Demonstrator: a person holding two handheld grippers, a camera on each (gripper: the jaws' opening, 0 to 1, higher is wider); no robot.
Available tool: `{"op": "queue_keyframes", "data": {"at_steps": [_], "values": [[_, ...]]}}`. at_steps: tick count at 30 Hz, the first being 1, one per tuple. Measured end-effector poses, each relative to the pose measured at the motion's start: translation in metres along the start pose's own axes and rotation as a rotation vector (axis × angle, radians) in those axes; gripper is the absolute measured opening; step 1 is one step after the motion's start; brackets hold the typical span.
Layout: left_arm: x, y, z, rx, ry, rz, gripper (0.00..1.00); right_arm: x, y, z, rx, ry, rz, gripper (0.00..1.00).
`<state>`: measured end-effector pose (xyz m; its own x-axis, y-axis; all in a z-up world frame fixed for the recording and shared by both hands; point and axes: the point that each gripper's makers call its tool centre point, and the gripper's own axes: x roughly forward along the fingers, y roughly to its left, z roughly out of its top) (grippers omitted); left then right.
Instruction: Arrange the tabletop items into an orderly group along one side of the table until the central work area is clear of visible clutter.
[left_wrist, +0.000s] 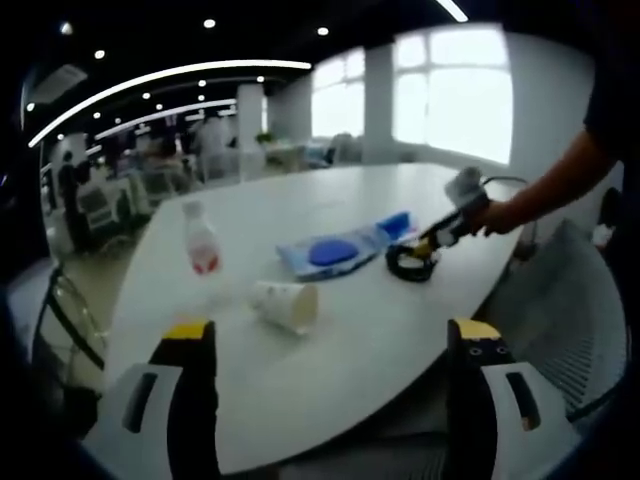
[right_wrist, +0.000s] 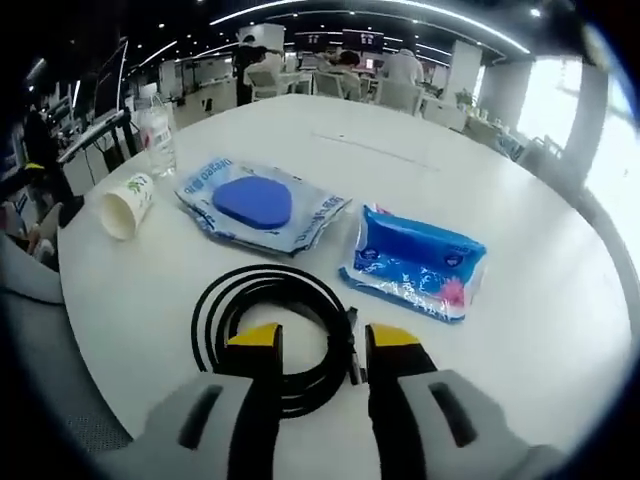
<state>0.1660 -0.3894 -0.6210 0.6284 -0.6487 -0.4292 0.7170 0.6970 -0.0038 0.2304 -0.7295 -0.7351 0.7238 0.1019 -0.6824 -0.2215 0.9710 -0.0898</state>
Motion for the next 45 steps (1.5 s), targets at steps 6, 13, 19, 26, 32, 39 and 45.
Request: {"op": "queue_keyframes", "data": {"at_steps": [6,13,19,26,32,39,45], "values": [[-0.001,0.000,0.000,0.011,-0.001,-0.005,0.93,-0.019,0.011,0.010,0.013,-0.060,0.016,0.46],[-0.002,0.004,0.004,-0.025,-0.016,-0.005,0.94,-0.045,0.025,0.024,0.017,-0.147,0.023,0.59],[-0.001,0.008,0.007,-0.025,-0.021,-0.005,0.94,-0.066,0.038,0.034,-0.010,-0.208,0.041,0.76],[0.004,0.017,0.019,-0.009,-0.035,-0.007,0.94,-0.090,0.048,0.042,0.018,-0.254,0.064,0.92],[0.013,0.023,0.024,0.027,-0.035,-0.017,0.94,-0.104,0.052,0.044,0.011,-0.276,0.061,1.00],[0.030,0.031,0.028,0.060,-0.031,-0.037,0.94,-0.120,0.053,0.041,0.010,-0.293,0.051,1.00],[0.047,0.038,0.027,0.094,-0.010,-0.055,0.94,-0.130,0.054,0.035,0.003,-0.290,0.034,1.00]]}}
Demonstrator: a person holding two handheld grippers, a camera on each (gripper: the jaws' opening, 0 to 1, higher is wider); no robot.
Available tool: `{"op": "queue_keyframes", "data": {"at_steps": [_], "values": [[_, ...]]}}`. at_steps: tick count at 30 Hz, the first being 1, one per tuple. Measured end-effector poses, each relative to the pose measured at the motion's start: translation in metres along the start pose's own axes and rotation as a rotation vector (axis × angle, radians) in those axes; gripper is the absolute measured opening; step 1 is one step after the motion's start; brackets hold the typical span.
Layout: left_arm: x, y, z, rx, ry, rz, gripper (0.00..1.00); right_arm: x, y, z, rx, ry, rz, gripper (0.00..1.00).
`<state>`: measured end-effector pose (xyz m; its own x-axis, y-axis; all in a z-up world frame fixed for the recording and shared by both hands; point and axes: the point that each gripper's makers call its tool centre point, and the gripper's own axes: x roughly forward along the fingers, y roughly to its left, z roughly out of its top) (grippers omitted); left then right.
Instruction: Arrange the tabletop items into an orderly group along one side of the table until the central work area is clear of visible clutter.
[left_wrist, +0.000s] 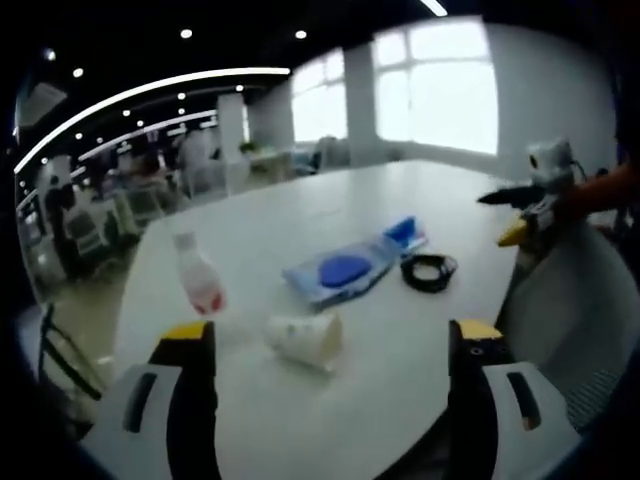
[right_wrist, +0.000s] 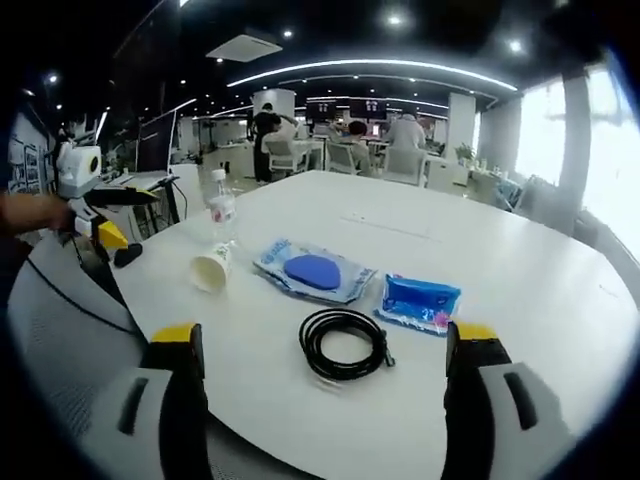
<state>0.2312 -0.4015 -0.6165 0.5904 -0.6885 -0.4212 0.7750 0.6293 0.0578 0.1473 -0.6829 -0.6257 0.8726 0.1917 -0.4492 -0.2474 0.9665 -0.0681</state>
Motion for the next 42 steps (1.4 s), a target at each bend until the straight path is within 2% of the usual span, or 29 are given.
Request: {"op": "queue_keyframes", "data": {"at_steps": [3,13,25,42], "values": [[0.009,0.004,-0.003,0.017,0.008,-0.008,0.91,-0.005,0.000,0.000,0.023,-0.003,-0.007,1.00],[0.033,0.009,-0.009,0.070,0.021,0.014,0.85,-0.009,0.004,-0.009,0.009,0.008,-0.028,1.00],[0.063,0.004,-0.024,0.163,0.075,-0.014,0.68,-0.008,0.004,-0.010,0.007,0.004,-0.045,1.00],[0.087,0.006,-0.047,0.289,0.149,-0.033,0.41,-0.006,0.004,-0.016,0.016,0.013,-0.040,1.00]]}}
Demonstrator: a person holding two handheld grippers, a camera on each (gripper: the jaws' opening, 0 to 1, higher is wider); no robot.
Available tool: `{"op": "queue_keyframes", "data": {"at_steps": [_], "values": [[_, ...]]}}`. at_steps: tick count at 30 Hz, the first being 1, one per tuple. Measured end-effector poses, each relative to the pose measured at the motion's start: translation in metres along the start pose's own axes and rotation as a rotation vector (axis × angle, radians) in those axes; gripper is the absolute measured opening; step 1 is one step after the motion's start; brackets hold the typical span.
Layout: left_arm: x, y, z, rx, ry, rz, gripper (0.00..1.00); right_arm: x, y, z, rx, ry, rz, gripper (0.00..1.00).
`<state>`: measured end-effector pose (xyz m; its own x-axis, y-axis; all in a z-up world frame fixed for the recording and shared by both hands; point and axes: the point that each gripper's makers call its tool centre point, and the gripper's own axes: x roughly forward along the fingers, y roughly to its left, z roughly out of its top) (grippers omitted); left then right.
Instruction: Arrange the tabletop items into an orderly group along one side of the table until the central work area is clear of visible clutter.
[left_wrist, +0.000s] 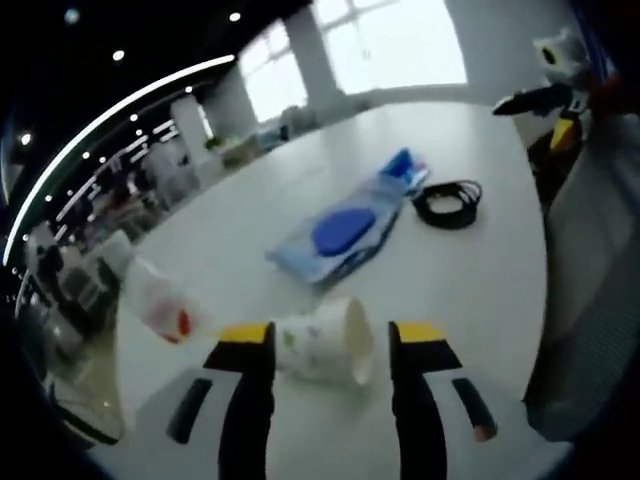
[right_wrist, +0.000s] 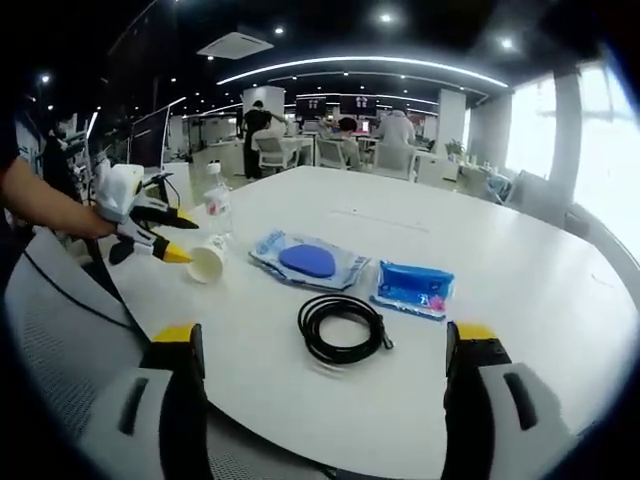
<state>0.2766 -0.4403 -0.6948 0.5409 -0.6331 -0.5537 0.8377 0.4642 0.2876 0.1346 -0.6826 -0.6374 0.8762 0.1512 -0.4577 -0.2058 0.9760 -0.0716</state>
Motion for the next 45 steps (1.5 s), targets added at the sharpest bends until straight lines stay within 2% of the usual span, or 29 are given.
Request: {"op": "queue_keyframes", "data": {"at_steps": [7,17,21,25,34,39,45], "values": [[0.006,0.003,-0.005,0.029,0.023,0.006,0.32,0.000,0.000,-0.002,0.006,0.007,0.000,1.00],[0.014,0.006,-0.009,0.073,0.043,0.021,0.25,0.000,-0.001,-0.004,0.004,0.017,-0.008,0.97],[0.017,0.007,-0.010,0.099,0.055,0.027,0.17,0.000,-0.002,-0.004,0.001,0.018,-0.011,0.97],[0.017,0.009,-0.007,0.096,0.048,0.036,0.12,-0.001,-0.002,-0.004,0.003,0.016,-0.012,0.96],[0.006,0.031,0.007,0.126,0.010,0.115,0.02,0.000,-0.001,-0.004,0.002,0.019,-0.008,0.95],[0.002,0.043,0.014,0.092,-0.001,0.141,0.01,0.000,0.000,-0.004,0.003,0.018,-0.004,0.95],[-0.001,0.048,0.016,-0.014,0.005,0.140,0.00,-0.001,0.000,-0.003,0.006,0.014,-0.003,0.95]]}}
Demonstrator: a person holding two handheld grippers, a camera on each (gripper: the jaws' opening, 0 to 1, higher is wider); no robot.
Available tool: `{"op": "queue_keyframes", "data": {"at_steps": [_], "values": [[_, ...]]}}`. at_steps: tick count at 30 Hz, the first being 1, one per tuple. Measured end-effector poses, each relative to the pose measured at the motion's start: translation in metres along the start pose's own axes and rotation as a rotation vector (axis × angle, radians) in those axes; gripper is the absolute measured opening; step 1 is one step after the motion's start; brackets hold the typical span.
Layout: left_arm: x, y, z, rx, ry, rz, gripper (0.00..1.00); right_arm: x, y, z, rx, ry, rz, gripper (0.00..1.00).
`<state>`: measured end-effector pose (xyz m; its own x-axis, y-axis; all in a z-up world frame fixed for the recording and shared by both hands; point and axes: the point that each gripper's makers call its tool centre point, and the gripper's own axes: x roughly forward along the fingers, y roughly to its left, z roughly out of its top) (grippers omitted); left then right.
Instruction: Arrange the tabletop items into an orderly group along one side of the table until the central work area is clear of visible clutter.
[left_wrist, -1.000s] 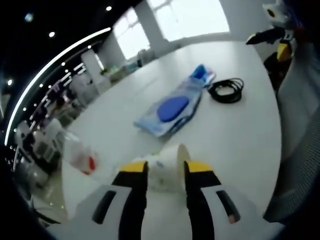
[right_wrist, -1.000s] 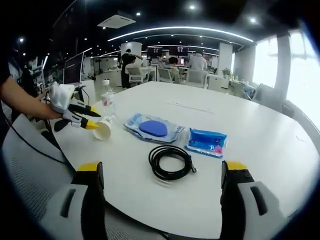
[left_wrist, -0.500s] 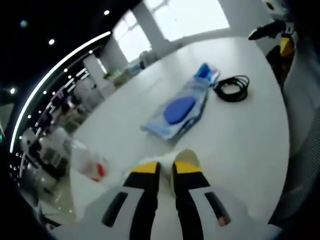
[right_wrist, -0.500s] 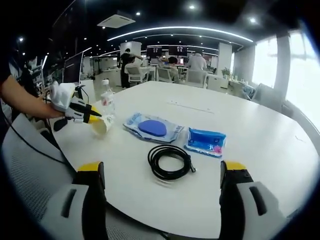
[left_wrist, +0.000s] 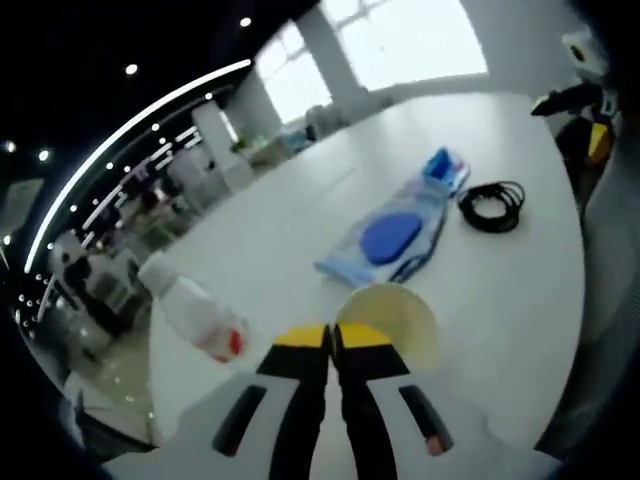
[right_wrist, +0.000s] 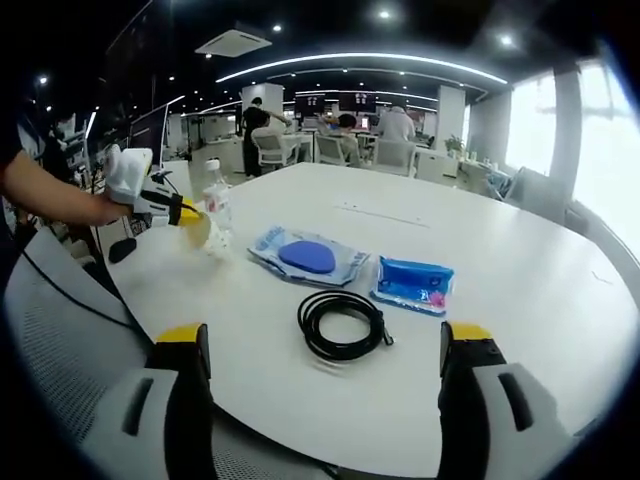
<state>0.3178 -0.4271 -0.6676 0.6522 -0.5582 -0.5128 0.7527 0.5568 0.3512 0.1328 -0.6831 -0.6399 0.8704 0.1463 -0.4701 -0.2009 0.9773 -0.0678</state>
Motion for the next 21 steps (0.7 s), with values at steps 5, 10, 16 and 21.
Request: {"op": "queue_keyframes", "data": {"at_steps": [5,10,16,21], "values": [[-0.001,0.003,-0.003,-0.087,0.012,0.003,0.00,0.000,0.000,0.000,-0.001,0.001,-0.001,0.95],[-0.002,0.008,-0.008,-0.220,0.031,0.011,0.00,0.000,0.000,-0.001,-0.002,0.004,0.000,0.95],[0.000,0.024,-0.013,-0.382,0.055,0.043,0.00,0.000,0.000,-0.001,-0.002,0.005,0.001,0.94],[0.004,0.033,-0.013,-0.445,0.086,0.055,0.00,0.000,0.000,-0.001,0.004,0.003,0.003,0.95]]}}
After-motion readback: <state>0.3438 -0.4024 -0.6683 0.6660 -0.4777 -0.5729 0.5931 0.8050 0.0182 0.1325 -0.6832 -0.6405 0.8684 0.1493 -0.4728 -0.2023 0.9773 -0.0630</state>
